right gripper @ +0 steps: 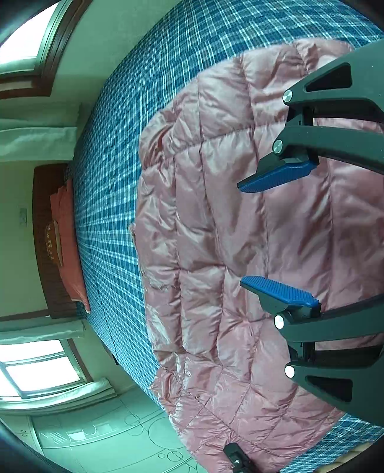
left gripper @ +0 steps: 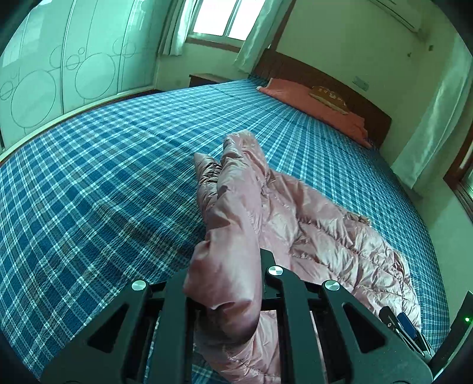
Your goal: Fold large clothes
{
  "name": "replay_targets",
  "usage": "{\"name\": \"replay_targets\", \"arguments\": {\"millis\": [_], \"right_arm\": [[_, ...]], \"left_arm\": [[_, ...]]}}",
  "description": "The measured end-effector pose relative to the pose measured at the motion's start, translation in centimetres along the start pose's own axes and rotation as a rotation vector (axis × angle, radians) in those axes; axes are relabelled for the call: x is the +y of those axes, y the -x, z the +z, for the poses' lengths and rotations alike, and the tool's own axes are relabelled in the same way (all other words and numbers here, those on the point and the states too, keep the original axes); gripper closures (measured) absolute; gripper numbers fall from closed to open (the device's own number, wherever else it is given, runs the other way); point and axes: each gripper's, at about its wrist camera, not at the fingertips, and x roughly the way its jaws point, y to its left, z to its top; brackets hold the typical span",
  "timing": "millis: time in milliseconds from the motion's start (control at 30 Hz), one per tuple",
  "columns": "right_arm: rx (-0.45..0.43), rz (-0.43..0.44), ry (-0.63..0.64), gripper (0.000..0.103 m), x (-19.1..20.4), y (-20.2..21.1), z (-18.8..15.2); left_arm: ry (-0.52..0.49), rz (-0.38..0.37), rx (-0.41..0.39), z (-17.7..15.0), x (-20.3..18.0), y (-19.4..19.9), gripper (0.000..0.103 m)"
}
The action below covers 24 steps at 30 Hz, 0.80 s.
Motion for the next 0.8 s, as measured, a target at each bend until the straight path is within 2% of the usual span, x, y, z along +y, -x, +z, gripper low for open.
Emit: {"name": "replay_targets", "arguments": {"millis": [67,133,267,500,800], "right_arm": [[-0.017,-0.038,-0.008,0.044,-1.7,1.1,0.0],[-0.032,-0.077,-0.021,0.039,-3.8,2.0,-0.2],[-0.032,-0.146,-0.054,0.039,-8.0,3.2,-0.8],[0.005,-0.224,-0.115,0.039,-14.9,3.8,-2.5],[0.045,-0.254,-0.165,0.039,-19.3,3.5,-4.1]], "left_arm": [[-0.037,-0.022,-0.02,0.2,-2.0,0.5,0.092],[-0.077,-0.043,-0.036,0.2,-4.2,1.0,0.092],[-0.151,-0.078,-0.046,-0.7,-8.4,1.3,0.092],[-0.278,-0.116,0.004,-4.1,-15.3,0.0,0.092],[-0.423,-0.104,0.064,-9.3,-21.1,-2.2,0.092]]}}
